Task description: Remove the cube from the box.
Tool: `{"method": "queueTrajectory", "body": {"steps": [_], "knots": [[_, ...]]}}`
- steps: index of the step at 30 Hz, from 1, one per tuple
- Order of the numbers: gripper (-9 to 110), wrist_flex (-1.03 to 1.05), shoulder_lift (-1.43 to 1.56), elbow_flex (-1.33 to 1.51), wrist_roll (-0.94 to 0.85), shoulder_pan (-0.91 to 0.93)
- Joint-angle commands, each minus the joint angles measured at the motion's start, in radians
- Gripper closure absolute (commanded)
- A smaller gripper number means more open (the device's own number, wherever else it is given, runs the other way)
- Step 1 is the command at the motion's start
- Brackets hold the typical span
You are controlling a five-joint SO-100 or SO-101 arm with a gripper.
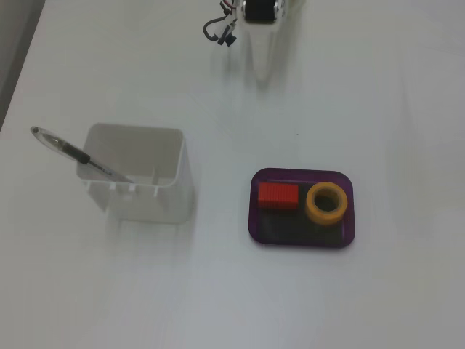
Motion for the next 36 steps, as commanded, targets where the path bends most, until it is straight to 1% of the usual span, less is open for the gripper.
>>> {"method": "queueTrajectory", "body": {"steps": [1,24,30,36], "knots": [[102,-0.009,0.091,0.006,0.015,-0.008],[102,-0.014,0.091,-0.014,0.008,-0.008],[102,-0.13,0.083,-0.16,0.005,0.003],[101,-0.137,0.058,-0.273,-0.026,-0.003]]}}
